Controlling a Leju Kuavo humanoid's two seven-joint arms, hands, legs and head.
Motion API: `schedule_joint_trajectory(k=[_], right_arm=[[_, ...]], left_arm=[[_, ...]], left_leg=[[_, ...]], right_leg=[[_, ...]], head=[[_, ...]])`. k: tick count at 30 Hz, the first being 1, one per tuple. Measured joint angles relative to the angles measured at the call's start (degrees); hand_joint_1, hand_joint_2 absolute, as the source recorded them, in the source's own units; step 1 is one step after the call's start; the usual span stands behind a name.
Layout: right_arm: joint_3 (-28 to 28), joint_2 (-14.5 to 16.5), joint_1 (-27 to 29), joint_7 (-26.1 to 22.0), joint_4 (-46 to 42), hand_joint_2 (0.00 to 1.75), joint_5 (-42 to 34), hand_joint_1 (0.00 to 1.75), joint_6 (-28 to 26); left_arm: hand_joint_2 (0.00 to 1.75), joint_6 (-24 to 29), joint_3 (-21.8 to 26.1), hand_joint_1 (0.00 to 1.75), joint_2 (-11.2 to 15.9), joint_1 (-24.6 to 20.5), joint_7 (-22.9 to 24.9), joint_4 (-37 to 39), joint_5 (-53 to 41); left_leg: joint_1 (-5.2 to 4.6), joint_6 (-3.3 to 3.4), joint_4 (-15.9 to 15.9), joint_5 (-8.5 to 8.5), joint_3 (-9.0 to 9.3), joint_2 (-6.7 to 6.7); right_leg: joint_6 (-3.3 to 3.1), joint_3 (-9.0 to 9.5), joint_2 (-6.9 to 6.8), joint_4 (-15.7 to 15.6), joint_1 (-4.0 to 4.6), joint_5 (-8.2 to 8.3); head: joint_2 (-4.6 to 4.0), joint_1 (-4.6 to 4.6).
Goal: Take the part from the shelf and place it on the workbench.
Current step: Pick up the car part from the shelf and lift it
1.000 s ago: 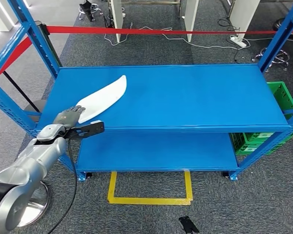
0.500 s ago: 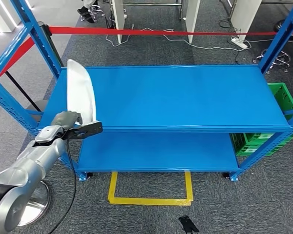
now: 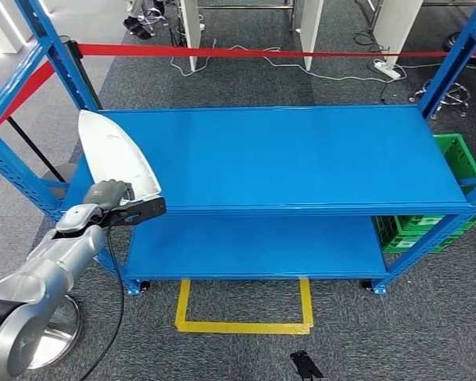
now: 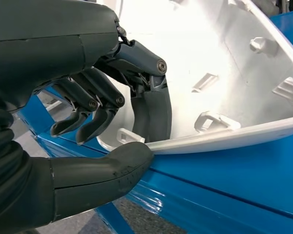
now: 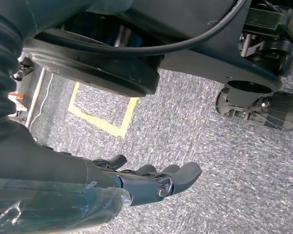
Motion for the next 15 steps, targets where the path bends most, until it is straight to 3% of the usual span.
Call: schedule_joint_trajectory(k=[15], right_arm=[[0.00, 0.00, -0.14, 0.00, 0.00, 1.75, 0.07, 0.00, 0.02]], left_arm=[[1.75, -0.02, 0.00, 1.75, 0.15, 0.00, 0.00, 0.02, -0.10]], left_leg=[[0.00, 0.00, 0.00, 0.00, 0.00, 0.00]], right_leg=[[0.00, 0.00, 0.00, 0.00, 0.00, 0.00]], head=[[0.00, 0.00]])
